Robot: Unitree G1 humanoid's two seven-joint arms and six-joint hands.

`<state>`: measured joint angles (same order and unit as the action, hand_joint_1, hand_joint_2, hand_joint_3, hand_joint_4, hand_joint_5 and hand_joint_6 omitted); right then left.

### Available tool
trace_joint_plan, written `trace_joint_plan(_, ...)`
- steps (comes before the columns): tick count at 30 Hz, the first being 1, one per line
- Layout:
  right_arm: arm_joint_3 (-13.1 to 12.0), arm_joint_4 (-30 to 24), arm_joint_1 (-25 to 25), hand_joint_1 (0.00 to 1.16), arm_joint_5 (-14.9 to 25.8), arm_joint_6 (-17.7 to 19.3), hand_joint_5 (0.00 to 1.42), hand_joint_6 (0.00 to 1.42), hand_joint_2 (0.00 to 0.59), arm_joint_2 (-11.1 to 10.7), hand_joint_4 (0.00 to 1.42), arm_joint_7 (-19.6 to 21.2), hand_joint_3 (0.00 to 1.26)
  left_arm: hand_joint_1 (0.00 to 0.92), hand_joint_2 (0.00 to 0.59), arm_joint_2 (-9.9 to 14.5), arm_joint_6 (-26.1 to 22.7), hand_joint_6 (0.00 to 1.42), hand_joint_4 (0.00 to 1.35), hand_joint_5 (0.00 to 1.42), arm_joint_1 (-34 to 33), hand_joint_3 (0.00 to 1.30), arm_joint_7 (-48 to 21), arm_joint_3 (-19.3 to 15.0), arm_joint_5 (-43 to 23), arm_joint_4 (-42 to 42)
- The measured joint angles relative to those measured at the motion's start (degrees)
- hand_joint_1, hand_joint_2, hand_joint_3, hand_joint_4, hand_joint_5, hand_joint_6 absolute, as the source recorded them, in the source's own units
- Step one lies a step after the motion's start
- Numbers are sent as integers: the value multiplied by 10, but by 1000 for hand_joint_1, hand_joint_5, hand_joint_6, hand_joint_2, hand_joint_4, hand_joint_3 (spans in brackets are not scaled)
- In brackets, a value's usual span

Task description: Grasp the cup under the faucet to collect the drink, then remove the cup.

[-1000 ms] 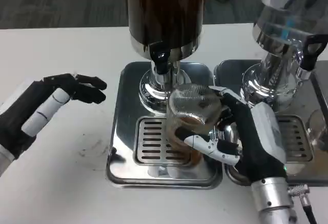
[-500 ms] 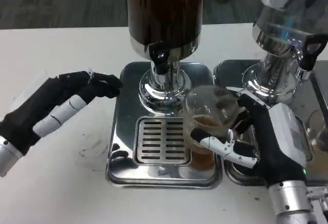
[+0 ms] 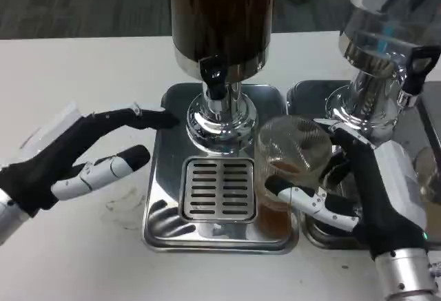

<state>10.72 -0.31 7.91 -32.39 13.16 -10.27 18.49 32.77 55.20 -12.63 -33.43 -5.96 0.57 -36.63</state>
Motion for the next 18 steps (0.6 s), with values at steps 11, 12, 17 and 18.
trace_joint_plan(11, -10, -37, 20, 809, -1, -11, 766, 846, 193, -10, 593, -19, 533, 0, 122, 36, 49, 197, 153, 149, 41, 257, 49, 0, 46, 10)
trace_joint_plan(12, -9, -40, 20, 810, -1, -11, 766, 848, 193, -10, 593, -20, 533, 0, 121, 38, 54, 194, 142, 144, 45, 244, 53, 0, 48, 13)
trace_joint_plan(17, -10, -67, 39, 813, -2, -12, 773, 852, 193, -12, 585, -27, 533, 0, 120, 56, 95, 178, 118, 131, 79, 215, 75, -2, 70, 40)
trace_joint_plan(18, -10, -73, 44, 813, -3, -12, 773, 852, 193, -13, 585, -29, 533, 0, 119, 58, 103, 178, 116, 130, 85, 212, 77, -2, 71, 45)
